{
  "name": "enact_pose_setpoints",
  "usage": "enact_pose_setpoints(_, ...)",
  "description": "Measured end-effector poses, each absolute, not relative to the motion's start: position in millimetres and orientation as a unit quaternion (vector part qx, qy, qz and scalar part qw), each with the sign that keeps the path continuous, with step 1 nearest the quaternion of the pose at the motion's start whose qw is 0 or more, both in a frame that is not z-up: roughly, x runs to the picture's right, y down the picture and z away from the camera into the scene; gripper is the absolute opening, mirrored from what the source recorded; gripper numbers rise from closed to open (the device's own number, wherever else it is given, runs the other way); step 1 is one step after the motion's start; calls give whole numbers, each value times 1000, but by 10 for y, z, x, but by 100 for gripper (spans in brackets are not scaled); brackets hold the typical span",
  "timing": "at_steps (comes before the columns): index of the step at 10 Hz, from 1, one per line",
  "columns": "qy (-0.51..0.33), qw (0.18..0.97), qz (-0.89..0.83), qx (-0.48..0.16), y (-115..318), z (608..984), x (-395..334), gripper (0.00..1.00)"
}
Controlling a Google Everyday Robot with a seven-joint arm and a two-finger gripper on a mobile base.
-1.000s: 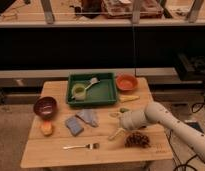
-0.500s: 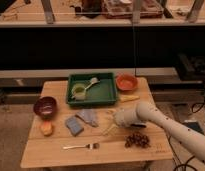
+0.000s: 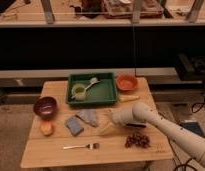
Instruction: Wipe red bowl with towel
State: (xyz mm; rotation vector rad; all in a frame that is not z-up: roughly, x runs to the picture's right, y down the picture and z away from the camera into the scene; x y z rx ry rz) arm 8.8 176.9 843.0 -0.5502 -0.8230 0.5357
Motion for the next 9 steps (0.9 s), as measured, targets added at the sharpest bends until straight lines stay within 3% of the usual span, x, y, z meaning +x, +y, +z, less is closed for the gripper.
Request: enact_pose_setpoints(9, -416, 842, 227, -258, 1578, 8489, -450, 80)
